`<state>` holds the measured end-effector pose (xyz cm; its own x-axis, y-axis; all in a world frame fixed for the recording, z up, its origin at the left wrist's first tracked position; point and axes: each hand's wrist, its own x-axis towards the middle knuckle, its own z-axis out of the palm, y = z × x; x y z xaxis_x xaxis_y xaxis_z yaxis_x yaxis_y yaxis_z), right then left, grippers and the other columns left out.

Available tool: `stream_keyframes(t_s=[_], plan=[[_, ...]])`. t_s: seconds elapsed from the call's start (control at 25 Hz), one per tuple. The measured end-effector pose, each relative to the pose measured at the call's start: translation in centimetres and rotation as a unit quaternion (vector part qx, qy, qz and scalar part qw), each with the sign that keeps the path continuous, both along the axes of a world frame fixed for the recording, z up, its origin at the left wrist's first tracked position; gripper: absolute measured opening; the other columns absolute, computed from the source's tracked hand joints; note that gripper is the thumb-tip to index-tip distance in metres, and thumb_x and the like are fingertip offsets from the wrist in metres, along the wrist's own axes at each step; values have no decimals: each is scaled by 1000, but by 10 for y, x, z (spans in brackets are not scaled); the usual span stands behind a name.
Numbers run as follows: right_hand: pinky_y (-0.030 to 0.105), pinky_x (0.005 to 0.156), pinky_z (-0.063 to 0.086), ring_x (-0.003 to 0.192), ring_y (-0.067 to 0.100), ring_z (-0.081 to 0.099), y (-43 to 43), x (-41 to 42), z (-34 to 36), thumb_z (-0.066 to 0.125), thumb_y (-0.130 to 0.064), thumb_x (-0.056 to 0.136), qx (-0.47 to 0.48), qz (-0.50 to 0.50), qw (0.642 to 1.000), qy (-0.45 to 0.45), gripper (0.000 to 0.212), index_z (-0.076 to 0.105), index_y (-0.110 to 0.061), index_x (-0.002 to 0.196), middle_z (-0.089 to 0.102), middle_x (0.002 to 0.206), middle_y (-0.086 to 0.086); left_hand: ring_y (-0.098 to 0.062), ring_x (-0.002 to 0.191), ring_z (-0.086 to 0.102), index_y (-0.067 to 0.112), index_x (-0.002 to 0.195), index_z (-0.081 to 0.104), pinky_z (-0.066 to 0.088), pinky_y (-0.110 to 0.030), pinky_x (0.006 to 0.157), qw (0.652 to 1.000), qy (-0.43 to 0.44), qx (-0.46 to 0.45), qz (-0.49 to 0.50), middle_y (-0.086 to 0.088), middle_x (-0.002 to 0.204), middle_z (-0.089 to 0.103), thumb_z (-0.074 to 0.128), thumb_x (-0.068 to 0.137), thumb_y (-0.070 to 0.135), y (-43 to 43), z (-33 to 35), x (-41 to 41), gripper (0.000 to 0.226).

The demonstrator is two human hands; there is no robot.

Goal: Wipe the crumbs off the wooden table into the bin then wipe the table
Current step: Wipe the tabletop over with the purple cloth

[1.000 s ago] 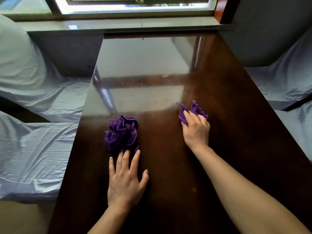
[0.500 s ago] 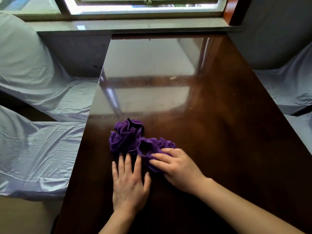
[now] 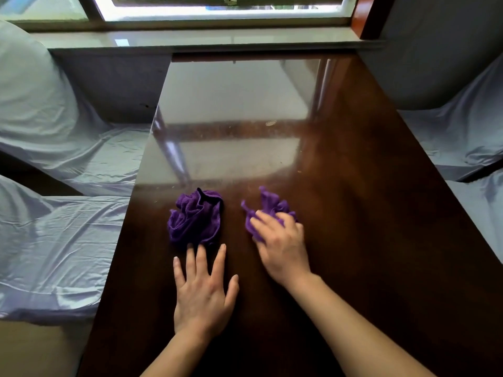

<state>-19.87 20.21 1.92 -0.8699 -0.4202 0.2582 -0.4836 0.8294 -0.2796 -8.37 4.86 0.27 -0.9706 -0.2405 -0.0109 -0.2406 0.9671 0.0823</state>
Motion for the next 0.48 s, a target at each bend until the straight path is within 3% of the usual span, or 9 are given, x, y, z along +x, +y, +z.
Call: stream_keyframes(t_s=[0.12, 0.2, 0.28, 0.36, 0.48], plan=[[41, 86, 47, 114, 31, 57, 36, 39, -8, 56, -37, 88, 43, 140, 988, 41, 41, 60, -31, 129, 57, 141, -7, -40, 141, 29, 27, 145, 39, 18, -66, 112, 1000, -1, 2, -18, -23, 144, 43, 37, 84, 56, 0, 1, 2, 67], [40, 84, 51, 110, 32, 61, 71, 32, -8, 57, -40, 88, 85, 171, 978, 81, 42, 62, -30, 129, 58, 141, -4, -38, 140, 30, 31, 143, 41, 18, -68, 111, 1000, 4, 9, -29, -22, 144, 43, 38, 84, 55, 0, 2, 4, 64], [42, 82, 53, 105, 34, 64, 109, 6, -6, 62, -40, 87, 121, 105, 983, 86, 43, 64, -27, 128, 60, 139, 0, -36, 140, 30, 33, 141, 44, 19, -69, 110, 999, 7, 17, -40, -19, 143, 41, 40, 84, 54, 0, 2, 6, 61], [45, 82, 53, 104, 38, 63, 149, -24, -3, 68, -36, 86, 128, -28, 990, 54, 43, 65, -22, 127, 61, 137, 5, -36, 140, 30, 34, 139, 47, 19, -70, 110, 999, 7, 18, -50, -16, 143, 41, 40, 83, 54, 0, 3, 7, 59], [49, 90, 48, 114, 41, 55, 198, -65, -1, 65, -33, 90, 78, -220, 972, -15, 44, 61, -18, 131, 57, 141, 10, -35, 141, 29, 35, 138, 47, 18, -72, 109, 998, 1, 8, -63, -8, 149, 40, 41, 82, 54, 2, 4, 5, 59]])
